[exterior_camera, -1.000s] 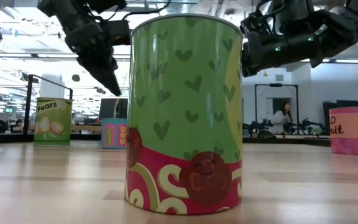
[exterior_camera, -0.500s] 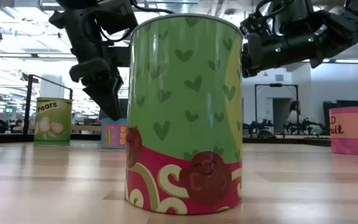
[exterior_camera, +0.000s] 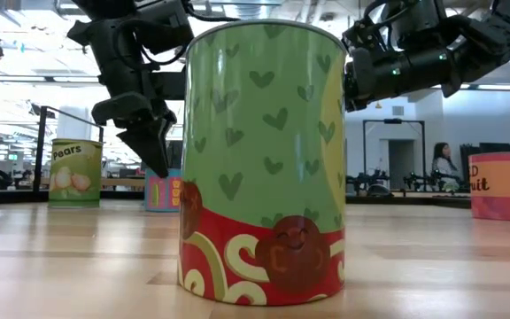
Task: Pick and place cans onto a shelf
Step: Put the canned corn on the shelf
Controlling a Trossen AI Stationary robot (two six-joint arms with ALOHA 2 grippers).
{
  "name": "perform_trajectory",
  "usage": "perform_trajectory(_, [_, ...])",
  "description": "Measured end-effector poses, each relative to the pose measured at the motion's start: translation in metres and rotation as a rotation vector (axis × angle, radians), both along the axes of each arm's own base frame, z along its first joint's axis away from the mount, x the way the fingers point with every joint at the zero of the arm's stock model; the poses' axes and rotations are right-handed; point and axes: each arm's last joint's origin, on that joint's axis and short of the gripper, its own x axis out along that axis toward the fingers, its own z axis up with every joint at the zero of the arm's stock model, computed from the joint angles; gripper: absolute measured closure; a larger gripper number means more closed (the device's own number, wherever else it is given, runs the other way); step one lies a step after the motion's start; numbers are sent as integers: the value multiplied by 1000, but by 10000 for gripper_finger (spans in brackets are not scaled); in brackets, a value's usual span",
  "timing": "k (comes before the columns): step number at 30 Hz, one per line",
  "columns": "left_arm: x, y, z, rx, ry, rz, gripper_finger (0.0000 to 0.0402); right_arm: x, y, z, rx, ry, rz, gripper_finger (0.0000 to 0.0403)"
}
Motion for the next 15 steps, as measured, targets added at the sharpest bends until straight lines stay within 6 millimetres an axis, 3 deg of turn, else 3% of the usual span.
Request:
perform_trajectory(3, [0,3,7,3,14,1,394,0,0,0,0,1,0,393])
perform_trajectory(7, [-1,15,34,32,-15,34,398,0,0,0,1,2,0,394])
perform_trajectory(12, [-6,46,69,52,-41,165,399,0,0,0,2,3,0,393])
perform_trajectory(15, [-11,67,75,44,-34,244,400,0,0,0,2,3,0,393])
